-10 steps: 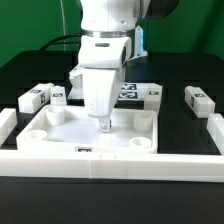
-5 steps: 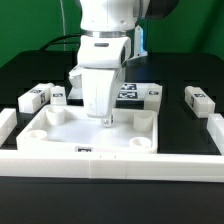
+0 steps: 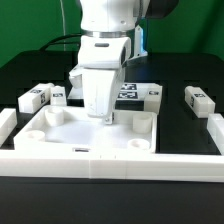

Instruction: Assemble desk

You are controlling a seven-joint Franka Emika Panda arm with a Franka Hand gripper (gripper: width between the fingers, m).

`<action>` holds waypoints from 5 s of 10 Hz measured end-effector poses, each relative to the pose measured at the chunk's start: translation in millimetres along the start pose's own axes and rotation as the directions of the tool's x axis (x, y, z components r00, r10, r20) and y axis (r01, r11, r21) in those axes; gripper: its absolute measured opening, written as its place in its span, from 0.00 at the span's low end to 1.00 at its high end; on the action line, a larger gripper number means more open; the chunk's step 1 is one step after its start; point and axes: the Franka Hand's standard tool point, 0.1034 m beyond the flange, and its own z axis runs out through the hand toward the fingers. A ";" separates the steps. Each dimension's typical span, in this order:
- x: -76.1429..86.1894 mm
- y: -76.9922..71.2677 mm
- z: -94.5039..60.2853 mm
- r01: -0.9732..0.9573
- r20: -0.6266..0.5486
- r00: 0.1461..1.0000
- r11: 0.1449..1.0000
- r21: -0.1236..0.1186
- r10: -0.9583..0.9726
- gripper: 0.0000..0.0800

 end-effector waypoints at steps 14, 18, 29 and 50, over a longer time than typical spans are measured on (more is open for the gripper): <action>65.1 0.2 0.4 0.129 -0.007 0.992 0.991 0.024 -0.129 0.07; 82.4 -1.3 0.4 0.125 -0.007 0.992 0.992 0.033 -0.125 0.07; 90.6 9.0 -20.8 0.059 -0.001 0.998 0.998 0.014 -0.059 0.81; 198.5 -39.9 -58.9 -0.914 -0.084 0.401 0.405 0.034 0.912 0.81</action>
Offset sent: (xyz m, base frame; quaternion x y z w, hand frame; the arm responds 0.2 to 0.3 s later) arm 0.0000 0.0000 0.0000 0.0000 0.0000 0.0000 1.0000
